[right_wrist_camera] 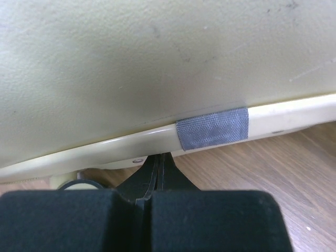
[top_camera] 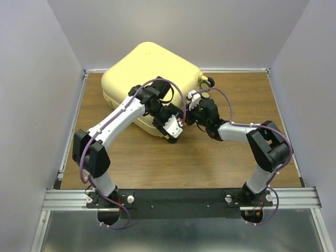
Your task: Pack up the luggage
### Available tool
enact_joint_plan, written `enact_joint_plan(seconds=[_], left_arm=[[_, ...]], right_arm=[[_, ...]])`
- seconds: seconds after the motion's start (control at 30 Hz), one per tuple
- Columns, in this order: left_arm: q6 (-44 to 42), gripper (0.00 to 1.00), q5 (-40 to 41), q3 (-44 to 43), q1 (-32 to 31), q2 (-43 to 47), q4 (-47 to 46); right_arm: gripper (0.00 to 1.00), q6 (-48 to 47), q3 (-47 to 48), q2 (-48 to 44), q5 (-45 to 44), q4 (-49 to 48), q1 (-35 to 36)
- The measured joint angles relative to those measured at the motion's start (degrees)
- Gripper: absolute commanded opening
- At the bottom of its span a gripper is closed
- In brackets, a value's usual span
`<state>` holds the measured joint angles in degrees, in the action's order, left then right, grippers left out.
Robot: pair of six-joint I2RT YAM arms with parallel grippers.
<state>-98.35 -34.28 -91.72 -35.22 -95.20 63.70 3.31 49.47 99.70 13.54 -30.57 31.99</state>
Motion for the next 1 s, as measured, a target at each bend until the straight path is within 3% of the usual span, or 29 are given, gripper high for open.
enact_joint_plan(seconds=[0.07, 0.13, 0.27, 0.5, 0.67, 1.0], left_arm=[[2.4, 0.37, 1.6, -1.5, -1.0, -2.3, 1.4], [5.2, 0.29, 2.8, -3.2, -1.5, -3.9, 1.7], [8.6, 0.01, 4.9, -3.4, -2.1, -4.3, 0.1], [4.6, 0.00, 5.9, 7.4, -2.2, 2.5, -8.8], [1.9, 0.00, 6.0, 13.5, -1.6, 6.3, -13.9], [-2.1, 0.00, 3.6, 15.3, 3.1, 5.8, -14.4]], right_arm=[[0.00, -0.2, 0.0, -0.1, -1.9, 0.0, 0.1], [0.01, -0.4, 0.0, -0.1, -4.2, 0.0, 0.0], [0.01, -0.4, -0.1, -0.2, -6.4, -0.2, -0.7], [0.01, -1.0, -0.2, -1.0, -6.2, -1.5, -6.8], [0.01, -3.3, 0.2, 0.0, -0.8, -4.1, -13.4], [0.01, -5.9, 11.3, 14.8, 13.7, -14.8, -25.1]])
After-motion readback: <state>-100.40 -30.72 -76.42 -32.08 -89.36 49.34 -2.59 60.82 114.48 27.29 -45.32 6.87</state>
